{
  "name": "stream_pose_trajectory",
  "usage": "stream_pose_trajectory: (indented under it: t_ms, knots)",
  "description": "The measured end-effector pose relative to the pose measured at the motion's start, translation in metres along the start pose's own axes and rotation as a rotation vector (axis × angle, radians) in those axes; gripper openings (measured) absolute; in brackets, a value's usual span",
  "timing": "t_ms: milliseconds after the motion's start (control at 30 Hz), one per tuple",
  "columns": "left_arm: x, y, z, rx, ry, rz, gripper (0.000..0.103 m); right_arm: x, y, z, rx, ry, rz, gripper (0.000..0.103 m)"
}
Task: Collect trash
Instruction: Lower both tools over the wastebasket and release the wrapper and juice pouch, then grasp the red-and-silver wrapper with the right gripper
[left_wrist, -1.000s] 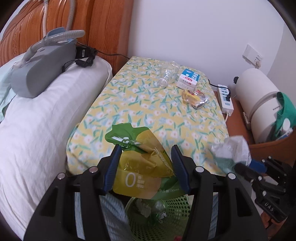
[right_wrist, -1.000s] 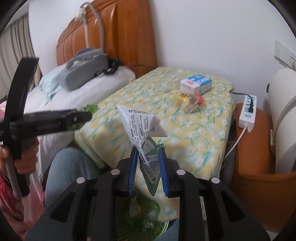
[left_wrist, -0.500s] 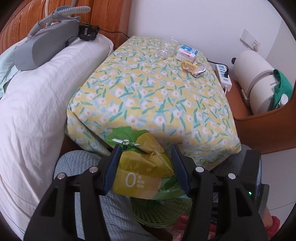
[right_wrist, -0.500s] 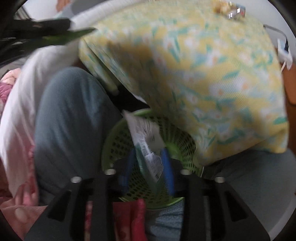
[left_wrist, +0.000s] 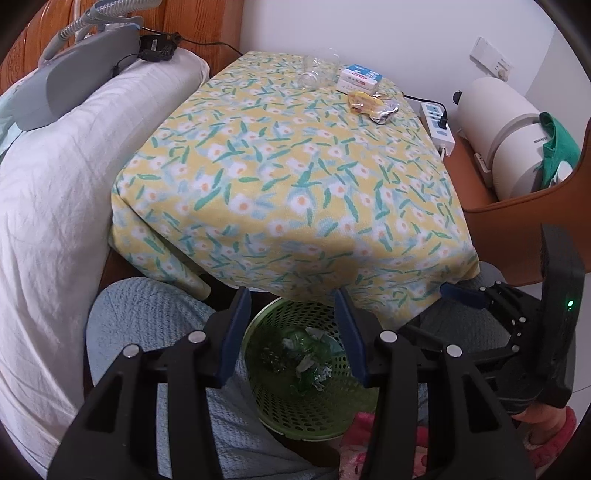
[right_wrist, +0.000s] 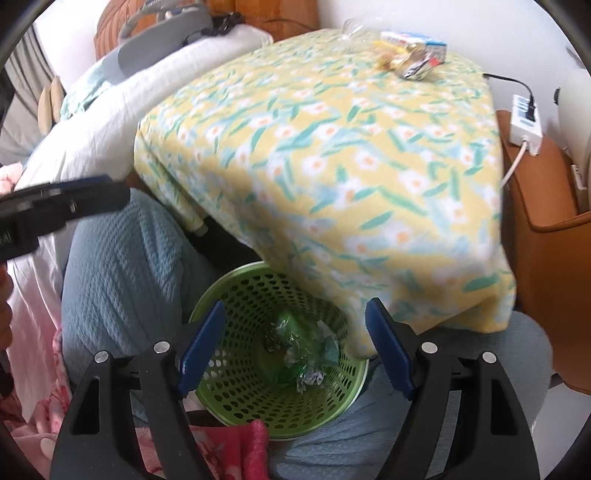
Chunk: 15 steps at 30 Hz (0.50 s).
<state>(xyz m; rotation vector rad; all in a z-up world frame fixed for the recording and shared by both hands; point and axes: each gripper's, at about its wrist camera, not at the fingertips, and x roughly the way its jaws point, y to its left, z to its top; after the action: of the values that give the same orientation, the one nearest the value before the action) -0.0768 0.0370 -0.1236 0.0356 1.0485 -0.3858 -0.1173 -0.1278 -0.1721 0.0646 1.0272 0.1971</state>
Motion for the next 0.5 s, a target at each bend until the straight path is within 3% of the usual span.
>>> stream_pose_trajectory:
  t_ms: [500]
  knots:
    - [0.0,-0.004,0.002,0.02,-0.009,0.033,0.046,-0.012,-0.014,0.009,0.041,-0.065,-0.018,0.083]
